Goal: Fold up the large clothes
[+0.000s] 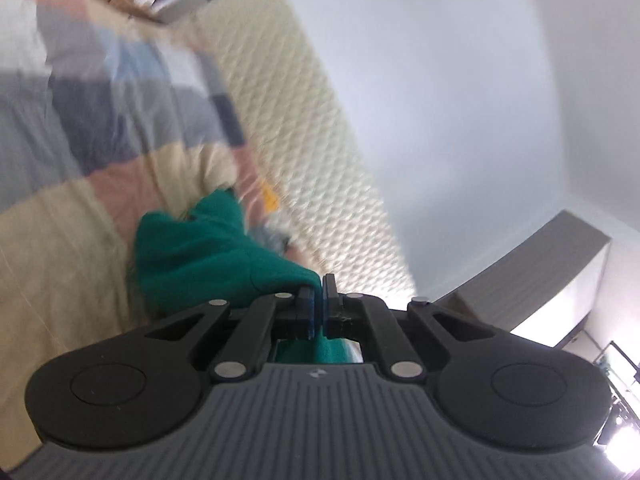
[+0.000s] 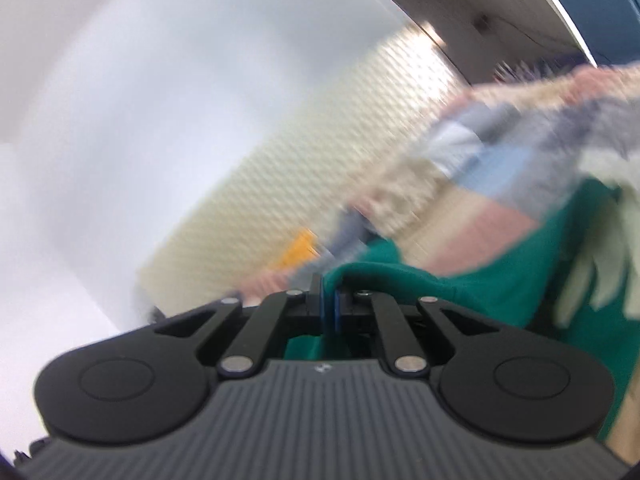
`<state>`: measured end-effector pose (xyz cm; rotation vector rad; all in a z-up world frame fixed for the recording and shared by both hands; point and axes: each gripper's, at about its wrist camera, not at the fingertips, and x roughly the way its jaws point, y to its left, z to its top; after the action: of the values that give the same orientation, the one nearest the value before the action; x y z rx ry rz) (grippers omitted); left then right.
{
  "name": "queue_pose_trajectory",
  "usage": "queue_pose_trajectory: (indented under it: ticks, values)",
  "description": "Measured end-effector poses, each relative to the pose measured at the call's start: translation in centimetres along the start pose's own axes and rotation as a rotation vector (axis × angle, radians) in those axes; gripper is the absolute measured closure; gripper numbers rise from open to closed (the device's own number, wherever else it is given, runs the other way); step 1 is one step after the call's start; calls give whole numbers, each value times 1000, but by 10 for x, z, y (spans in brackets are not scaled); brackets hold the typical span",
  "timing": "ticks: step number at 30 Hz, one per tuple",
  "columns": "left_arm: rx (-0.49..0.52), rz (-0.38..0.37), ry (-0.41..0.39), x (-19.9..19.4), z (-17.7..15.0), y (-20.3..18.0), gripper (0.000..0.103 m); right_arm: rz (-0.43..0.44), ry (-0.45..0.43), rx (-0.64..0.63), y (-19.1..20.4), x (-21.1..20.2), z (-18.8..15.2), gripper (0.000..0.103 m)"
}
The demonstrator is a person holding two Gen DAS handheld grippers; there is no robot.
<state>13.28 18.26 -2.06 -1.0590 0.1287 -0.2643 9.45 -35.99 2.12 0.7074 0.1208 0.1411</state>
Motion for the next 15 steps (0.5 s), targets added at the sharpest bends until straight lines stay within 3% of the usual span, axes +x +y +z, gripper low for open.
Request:
queue_pose_trajectory:
  ticks: [6, 9, 11, 15]
  values:
    - [17, -157, -96, -53, 26, -28, 100, 122, -103, -22, 33, -28, 31, 96]
    - [8, -185, -134, -62, 37, -33, 100, 154, -137, -54, 51, -25, 47, 96]
    - [10, -139, -140, -58, 41, -31, 100, 126, -121, -101, 64, -8, 55, 96]
    - [43, 35, -118, -29, 42, -8, 100, 30, -1, -137, 63, 56, 48, 96]
